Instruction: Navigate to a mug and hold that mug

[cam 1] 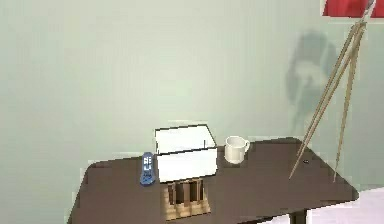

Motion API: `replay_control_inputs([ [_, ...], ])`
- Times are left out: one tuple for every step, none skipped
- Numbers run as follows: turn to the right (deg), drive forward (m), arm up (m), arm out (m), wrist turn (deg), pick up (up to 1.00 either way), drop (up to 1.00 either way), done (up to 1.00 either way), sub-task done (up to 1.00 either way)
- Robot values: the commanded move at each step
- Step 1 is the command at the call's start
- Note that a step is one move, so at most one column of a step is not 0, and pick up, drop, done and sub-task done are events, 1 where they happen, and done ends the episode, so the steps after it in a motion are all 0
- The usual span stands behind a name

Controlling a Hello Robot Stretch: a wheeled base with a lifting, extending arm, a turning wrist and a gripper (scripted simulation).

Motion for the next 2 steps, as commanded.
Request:
replay_control_inputs([
  [-45.0,0.00,0.00,0.00,0.0,0.00,0.00,0.00,0.00],
  [-27.0,0.00,0.00,0.00,0.0,0.00,0.00,0.00,0.00],
])
